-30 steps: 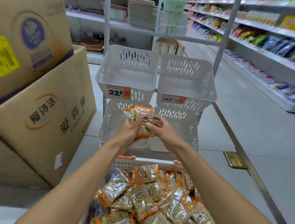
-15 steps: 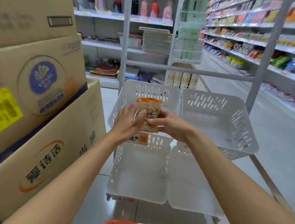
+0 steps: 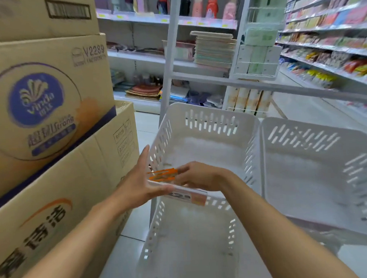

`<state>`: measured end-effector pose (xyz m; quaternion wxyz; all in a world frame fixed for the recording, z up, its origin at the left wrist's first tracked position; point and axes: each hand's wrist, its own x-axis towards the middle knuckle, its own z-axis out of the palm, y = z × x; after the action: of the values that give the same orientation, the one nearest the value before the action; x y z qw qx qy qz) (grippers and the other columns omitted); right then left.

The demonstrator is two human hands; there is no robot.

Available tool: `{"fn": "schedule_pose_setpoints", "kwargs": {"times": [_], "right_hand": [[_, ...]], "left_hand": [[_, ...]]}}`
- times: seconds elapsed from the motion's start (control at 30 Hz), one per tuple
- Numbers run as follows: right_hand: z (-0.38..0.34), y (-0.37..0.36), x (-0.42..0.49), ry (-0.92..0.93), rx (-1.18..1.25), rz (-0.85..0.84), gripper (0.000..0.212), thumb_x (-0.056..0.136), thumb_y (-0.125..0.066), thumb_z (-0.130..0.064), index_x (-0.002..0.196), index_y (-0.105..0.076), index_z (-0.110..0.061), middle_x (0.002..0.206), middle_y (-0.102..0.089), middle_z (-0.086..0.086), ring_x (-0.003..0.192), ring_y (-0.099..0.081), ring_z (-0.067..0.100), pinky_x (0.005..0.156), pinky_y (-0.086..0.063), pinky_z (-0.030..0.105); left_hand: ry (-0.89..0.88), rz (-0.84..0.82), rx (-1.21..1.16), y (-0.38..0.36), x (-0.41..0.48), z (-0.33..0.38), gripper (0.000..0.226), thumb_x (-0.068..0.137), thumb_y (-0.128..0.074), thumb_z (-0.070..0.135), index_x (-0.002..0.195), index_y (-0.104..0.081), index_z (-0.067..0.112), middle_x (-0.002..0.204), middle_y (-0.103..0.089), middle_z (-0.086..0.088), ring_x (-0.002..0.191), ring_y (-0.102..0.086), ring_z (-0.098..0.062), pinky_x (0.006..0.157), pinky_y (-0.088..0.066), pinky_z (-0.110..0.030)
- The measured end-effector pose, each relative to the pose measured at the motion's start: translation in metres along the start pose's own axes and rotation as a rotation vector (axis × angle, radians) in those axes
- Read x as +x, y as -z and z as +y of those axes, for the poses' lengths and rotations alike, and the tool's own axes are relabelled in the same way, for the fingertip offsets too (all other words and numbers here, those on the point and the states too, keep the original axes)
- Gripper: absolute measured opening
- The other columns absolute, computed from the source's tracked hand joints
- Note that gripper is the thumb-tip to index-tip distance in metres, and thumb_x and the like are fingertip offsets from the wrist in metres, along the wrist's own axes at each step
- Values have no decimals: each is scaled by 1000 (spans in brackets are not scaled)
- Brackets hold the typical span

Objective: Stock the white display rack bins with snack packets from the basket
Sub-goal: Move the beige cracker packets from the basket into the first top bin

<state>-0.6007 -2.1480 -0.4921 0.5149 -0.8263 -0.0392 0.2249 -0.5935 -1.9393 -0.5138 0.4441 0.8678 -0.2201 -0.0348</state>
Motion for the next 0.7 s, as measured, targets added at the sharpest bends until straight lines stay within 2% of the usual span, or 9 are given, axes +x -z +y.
{"fn": "schedule_pose_setpoints", "kwargs": {"times": [0.07,0.13,0.2,0.3,0.4,0.47,0.57,0.63,0.7], "right_hand": [[-4,4,-5,-79,180,-119,16,89,-67,-25,99,-74,-15,103,-63,3,83,-53,14,77,-45,25],[-4,6,-7,-79,144,-147,25,93,-65,-37,109,-73,-21,107,-66,-1,84,-58,12,73,-48,22],[-3,0,-9,-24,-12,-80,26,90,-69,-37,114,-73,-26,92,-68,-6,78,-59,8,71,-47,20],[-1,-6,-5,31,-37,43,29,87,-74,-30,116,-71,-26,73,-68,-16,67,-61,0,69,-48,16],[-6,-9,-6,2,-5,35,34,86,-75,-33,119,-70,-26,96,-71,-4,84,-65,10,79,-52,24],[-11,-9,-12,-45,-69,57,40,86,-73,-42,124,-67,-30,96,-67,-3,84,-62,13,76,-48,25],[-14,-13,-23,-16,-139,210,49,87,-71,-45,132,-61,-28,106,-65,-3,93,-58,10,83,-44,23],[-16,-18,-38,49,-176,401,54,84,-74,-41,133,-58,-24,124,-60,5,103,-54,12,90,-42,25],[-20,-29,-65,115,-212,565,48,84,-75,-32,128,-61,-22,122,-59,5,101,-53,12,86,-41,23]], "left_hand": [[-7,-3,-16,-1,1,-5,140,49,-84,70,154,5,43,155,-36,14,132,-45,-6,110,-40,-39],[-7,-3,-17,-1,1,-9,140,49,-84,71,154,5,44,158,-33,10,137,-41,-8,113,-38,-42],[-4,-2,-1,-1,1,-8,141,49,-84,72,153,7,45,160,-29,10,140,-38,-10,113,-36,-40],[-3,-2,3,-2,-2,-4,139,56,-86,61,155,9,41,162,-25,7,141,-35,-11,107,-34,-31],[10,0,1,-3,-5,2,135,60,-86,52,156,9,35,163,-20,3,143,-30,-13,106,-30,-29],[28,-9,7,-1,-6,6,136,59,-84,57,156,9,36,164,-17,3,146,-27,-16,110,-29,-34],[80,36,72,2,-14,13,136,55,-80,68,157,2,33,163,-18,1,148,-23,-20,113,-30,-43],[85,119,171,1,-26,27,127,60,-79,66,158,-7,30,161,-20,0,146,-22,-22,113,-30,-45],[18,213,281,-3,-44,46,113,67,-79,60,157,-19,28,158,-28,-3,143,-24,-23,114,-30,-45]]}}
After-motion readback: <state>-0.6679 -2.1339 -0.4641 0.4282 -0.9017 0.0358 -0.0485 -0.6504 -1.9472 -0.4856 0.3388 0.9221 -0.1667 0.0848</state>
